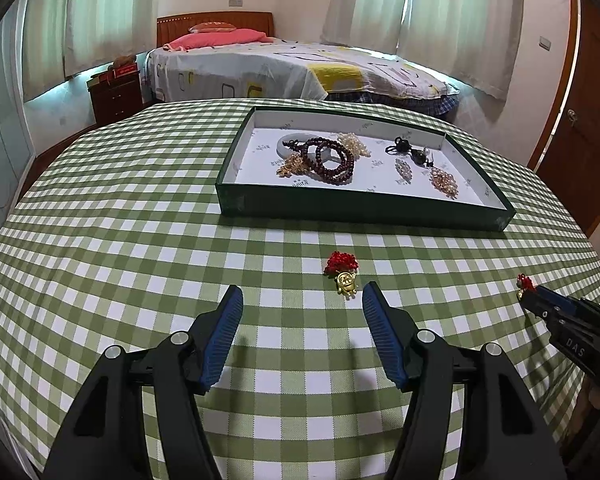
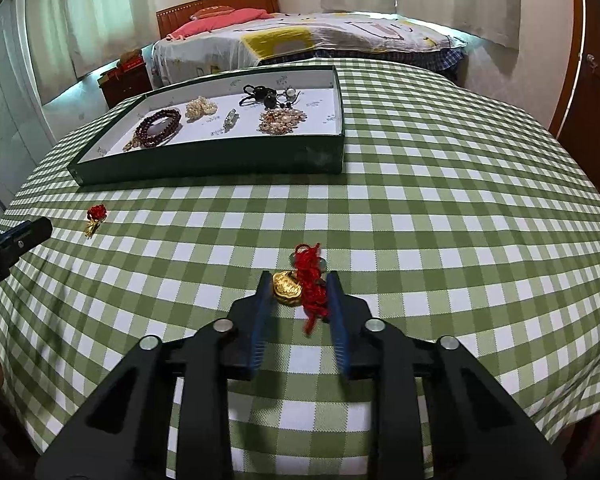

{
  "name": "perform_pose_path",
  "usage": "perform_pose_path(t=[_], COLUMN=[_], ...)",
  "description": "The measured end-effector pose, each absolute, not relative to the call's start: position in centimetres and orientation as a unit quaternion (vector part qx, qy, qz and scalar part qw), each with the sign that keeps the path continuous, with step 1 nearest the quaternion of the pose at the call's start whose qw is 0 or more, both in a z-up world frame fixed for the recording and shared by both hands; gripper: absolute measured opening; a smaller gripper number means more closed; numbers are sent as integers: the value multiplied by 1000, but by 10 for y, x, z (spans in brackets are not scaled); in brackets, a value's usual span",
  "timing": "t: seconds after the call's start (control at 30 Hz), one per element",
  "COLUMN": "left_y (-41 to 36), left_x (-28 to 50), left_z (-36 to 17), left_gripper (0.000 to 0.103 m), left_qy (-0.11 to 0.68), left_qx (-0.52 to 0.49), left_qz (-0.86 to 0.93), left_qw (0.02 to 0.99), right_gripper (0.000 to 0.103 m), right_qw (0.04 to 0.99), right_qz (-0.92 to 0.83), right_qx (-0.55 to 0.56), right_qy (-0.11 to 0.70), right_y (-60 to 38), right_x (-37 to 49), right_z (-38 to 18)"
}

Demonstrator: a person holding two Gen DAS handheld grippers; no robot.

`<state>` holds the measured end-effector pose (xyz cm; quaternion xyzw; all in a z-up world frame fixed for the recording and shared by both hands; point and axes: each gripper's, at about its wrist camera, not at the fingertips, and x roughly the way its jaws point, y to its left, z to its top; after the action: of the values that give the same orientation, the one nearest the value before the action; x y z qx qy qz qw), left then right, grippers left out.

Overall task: Organize jewelry
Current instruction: 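Lower the right gripper onto a red-tasseled gold charm and close on it, then close the left gripper on the other red-tasseled charm while the right gripper holds its charm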

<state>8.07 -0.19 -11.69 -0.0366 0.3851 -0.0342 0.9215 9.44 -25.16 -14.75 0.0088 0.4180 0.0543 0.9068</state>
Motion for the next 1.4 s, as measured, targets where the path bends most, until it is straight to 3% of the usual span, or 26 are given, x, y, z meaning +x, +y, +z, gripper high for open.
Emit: perform_pose_path(t=[0.17,1.13,1.2,1.4], left_y=[-3,-13,-14,-21], left_x=[81,117,120,124], left_z=[-117,-138,-139,-140], left_gripper=[61,61,58,37], left_qy=[386,423,425,424], left_qx=[-38,-42,-40,-19], left_qz=[-34,-46,-50,-60], left_qw=[921,904,903,904], right_gripper=[14,14,14,14], right_qw=[906,904,904,902], right_qz=[67,99,101,107], right_qx=[9,23,25,29], right_qy=[418,416,416,418], right_y=[-245,-225,-224,-221], right_x=[97,135,138,143], right_z=[-148,-147,-147,-147])
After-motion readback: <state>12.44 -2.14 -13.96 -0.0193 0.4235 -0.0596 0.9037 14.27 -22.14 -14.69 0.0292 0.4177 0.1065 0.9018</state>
